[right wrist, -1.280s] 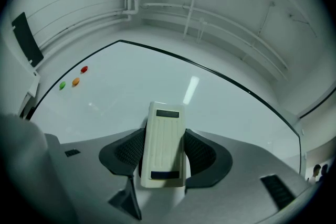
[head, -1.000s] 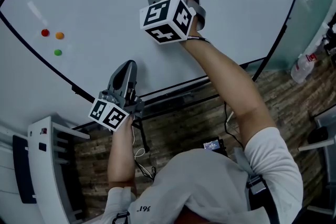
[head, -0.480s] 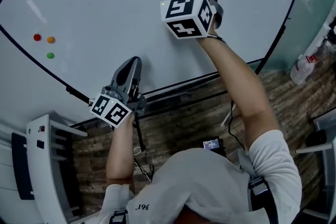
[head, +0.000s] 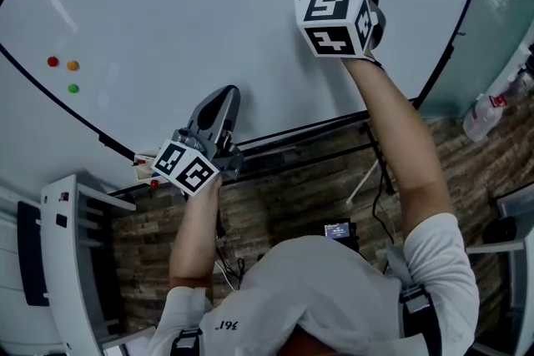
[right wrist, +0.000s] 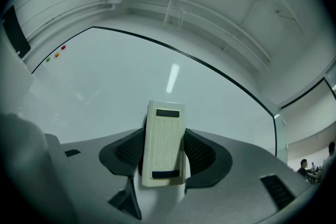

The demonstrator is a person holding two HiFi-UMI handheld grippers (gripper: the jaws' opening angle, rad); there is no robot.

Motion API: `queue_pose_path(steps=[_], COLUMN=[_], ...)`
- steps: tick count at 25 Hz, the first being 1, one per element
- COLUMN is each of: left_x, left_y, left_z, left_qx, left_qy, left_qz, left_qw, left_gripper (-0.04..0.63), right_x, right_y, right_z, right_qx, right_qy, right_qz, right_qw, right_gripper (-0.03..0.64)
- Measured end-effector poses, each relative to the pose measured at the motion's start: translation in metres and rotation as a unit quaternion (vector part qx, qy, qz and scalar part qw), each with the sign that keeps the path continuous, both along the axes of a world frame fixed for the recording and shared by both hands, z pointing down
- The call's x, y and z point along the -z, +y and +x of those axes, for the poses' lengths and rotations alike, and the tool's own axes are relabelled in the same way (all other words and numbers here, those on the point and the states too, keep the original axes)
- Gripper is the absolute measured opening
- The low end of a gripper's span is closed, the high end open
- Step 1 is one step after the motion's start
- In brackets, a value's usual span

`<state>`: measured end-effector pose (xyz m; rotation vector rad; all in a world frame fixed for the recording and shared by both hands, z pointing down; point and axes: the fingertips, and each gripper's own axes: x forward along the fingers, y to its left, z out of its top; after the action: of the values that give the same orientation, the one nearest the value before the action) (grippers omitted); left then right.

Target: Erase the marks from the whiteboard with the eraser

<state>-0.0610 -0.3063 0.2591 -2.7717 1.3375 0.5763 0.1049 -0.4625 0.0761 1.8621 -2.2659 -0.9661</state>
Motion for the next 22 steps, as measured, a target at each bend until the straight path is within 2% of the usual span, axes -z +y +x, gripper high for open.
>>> queue_pose_path(steps=[11,16,22], left_x=[-0.009,-0.016,-0.026], left_y=[-0.007,0.001,0.012], left_z=[0.050,0.042,0.032], left_qx=[0.010,0.030,0.052], left_qy=[0.004,0.009,0.008], left_qz=[-0.007,-0.013,-0.023], left_qw=[0.9999,0.9994,0.9983], left_gripper=[0.008,0.008,0.008], right_x=[-0.011,-0.015,-0.016], right_y=[-0.018,-0.016,-0.012], right_z=[0.069,0.070,0.079], right_qx=[-0.011,-0.004,0.026], right_qy=[0.015,0.012,-0.036], right_qz=[-0.002,-0.004,-0.012], right_qw=[1.000,1.000,0.999], right_gripper=[0.255,0.255,0.255])
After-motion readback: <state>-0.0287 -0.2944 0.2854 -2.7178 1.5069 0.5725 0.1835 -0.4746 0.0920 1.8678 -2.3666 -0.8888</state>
